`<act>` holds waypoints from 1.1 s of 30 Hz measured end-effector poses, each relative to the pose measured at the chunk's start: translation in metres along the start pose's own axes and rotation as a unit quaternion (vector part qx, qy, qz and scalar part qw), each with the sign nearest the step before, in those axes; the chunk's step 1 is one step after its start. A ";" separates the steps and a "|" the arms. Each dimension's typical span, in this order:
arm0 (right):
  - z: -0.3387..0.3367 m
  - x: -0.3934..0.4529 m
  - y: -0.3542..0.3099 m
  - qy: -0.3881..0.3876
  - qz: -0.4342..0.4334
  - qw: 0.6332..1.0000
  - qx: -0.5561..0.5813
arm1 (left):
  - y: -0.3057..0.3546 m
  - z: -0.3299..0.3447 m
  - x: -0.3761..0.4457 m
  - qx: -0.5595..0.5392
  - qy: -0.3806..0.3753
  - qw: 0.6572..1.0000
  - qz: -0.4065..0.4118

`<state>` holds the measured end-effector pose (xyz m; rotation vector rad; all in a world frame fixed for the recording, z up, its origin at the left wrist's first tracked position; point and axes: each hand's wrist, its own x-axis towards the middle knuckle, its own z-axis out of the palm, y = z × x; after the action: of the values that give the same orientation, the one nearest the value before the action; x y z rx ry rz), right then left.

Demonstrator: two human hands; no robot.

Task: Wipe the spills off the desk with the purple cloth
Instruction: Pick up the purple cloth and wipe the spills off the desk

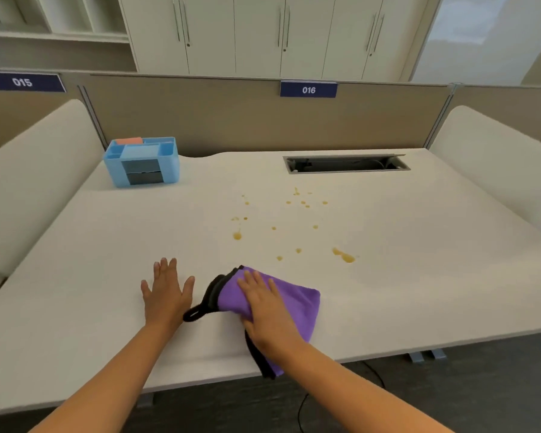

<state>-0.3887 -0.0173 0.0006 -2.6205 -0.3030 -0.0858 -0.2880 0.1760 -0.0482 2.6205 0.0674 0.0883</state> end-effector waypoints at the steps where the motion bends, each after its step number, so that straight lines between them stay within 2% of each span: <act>1: 0.012 0.001 -0.006 -0.041 -0.016 0.999 -0.022 | -0.008 -0.003 0.005 0.005 -0.005 1.000 -0.003; 6: 0.036 0.000 -0.001 -0.169 -0.052 0.980 -0.091 | -0.033 -0.014 0.031 0.011 -0.019 1.000 0.012; 8: 0.030 0.000 0.002 -0.187 -0.044 0.979 -0.067 | -0.038 -0.017 0.043 0.012 -0.026 0.999 0.027; 9: 0.027 0.001 0.002 -0.167 -0.026 0.985 -0.043 | -0.040 -0.016 0.049 0.012 -0.030 0.999 0.034; 11: 0.025 0.005 -0.001 -0.080 0.051 0.995 -0.012 | -0.039 -0.013 0.057 0.013 -0.044 0.998 0.047; 13: 0.034 0.016 -0.011 0.003 0.179 0.983 -0.041 | -0.039 -0.009 0.067 0.021 -0.063 0.996 0.055; 16: 0.061 0.031 -0.029 -0.016 0.335 0.939 -0.071 | -0.034 0.001 0.073 0.083 -0.080 0.991 0.070; 18: 0.078 0.040 -0.033 -0.032 0.375 0.921 -0.097 | -0.030 0.007 0.080 0.113 -0.080 0.987 0.082; 22: 0.088 0.047 -0.022 -0.020 0.364 0.921 -0.136 | -0.026 0.015 0.095 0.132 -0.073 0.984 0.094; 29: 0.072 0.067 0.015 -0.042 0.227 0.960 -0.161 | -0.024 0.021 0.110 0.128 -0.069 0.985 0.094; 33: 0.052 0.082 0.051 -0.048 0.177 0.969 -0.166 | -0.025 0.022 0.113 0.132 -0.063 0.984 0.098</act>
<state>-0.2967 -0.0195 -0.0589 -2.9718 0.1680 0.1240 -0.1746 0.1940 -0.0736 2.8842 -0.2390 -0.0189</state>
